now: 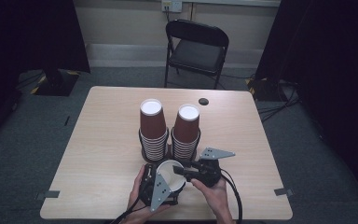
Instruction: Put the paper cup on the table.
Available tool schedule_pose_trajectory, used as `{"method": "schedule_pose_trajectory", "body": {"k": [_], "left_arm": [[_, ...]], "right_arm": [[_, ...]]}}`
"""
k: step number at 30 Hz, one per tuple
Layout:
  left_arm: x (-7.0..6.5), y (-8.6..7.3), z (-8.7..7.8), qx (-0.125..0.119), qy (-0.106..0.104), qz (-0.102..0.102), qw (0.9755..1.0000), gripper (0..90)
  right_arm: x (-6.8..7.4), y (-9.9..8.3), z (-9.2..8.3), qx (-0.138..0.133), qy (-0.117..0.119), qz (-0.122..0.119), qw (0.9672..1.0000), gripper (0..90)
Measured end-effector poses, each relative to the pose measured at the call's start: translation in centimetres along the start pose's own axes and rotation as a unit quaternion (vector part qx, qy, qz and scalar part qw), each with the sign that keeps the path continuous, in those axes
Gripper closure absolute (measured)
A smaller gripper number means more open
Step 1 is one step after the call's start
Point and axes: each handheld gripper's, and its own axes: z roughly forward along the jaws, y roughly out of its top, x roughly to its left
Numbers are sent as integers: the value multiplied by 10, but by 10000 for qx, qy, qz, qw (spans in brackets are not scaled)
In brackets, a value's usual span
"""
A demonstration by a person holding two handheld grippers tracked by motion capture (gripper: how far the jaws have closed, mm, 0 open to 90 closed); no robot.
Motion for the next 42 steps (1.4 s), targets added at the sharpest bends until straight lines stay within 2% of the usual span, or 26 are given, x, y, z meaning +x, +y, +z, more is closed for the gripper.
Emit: {"method": "schedule_pose_trajectory", "body": {"k": [1,3,4,5,6,7,12,13,15,16,18,21,26,27,32,35,36,37,40,42], "left_arm": [[1,-1,-1,40,22,-24,10000,84],[7,-3,-4,2,88,-282,9996,84],[7,-3,-4,2,88,-282,9996,84],[13,-6,-6,-69,74,-549,9984,84],[13,-6,-6,-69,74,-549,9984,84],[19,-9,-8,-57,89,-751,9971,83],[27,-13,-14,-57,192,-927,9955,82],[31,-14,-17,-101,244,-1000,9946,82],[33,-15,-19,-105,247,-1038,9942,82],[36,-16,-21,-135,252,-1128,9932,82],[37,-16,-23,-173,253,-1197,9923,82],[41,-17,-26,-205,299,-1289,9910,82],[50,-19,-31,-281,356,-1339,9900,82],[53,-20,-33,-285,338,-1333,9901,82],[61,-21,-38,-271,478,-1384,9889,81],[68,-23,-42,-323,545,-1465,9872,81],[71,-24,-43,-288,584,-1465,9871,81],[76,-26,-44,-259,634,-1534,9858,81],[81,-28,-45,-259,656,-1599,9846,81],[87,-29,-45,-185,765,-1667,9829,81]], "right_arm": [[1,0,-1,-58,-3,-17,10000,572],[2,-1,-5,-293,-14,-67,9995,543],[2,-1,-5,-293,-14,-67,9995,543],[2,-1,-8,-498,-67,-125,9987,501],[2,-1,-8,-498,-67,-125,9987,501],[0,-2,-10,-628,-62,-166,9979,477],[-2,-3,-14,-804,-144,-218,9964,441],[-3,-4,-17,-920,-264,-220,9952,418],[-3,-5,-18,-994,-320,-224,9943,409],[-5,-8,-21,-1129,-422,-176,9926,381],[-5,-10,-23,-1163,-481,-161,9919,368],[-7,-16,-30,-1303,-689,-153,9890,345],[-11,-25,-39,-1422,-1020,-345,9840,255],[-14,-29,-42,-1424,-1167,-385,9821,248],[-19,-35,-47,-1451,-1274,-328,9806,221],[-21,-40,-51,-1490,-1362,-310,9789,212],[-22,-42,-53,-1511,-1421,-302,9778,212],[-24,-45,-56,-1554,-1564,-365,9747,211],[-26,-48,-59,-1597,-1645,-379,9726,201],[-29,-50,-62,-1638,-1794,-366,9694,174]]}}
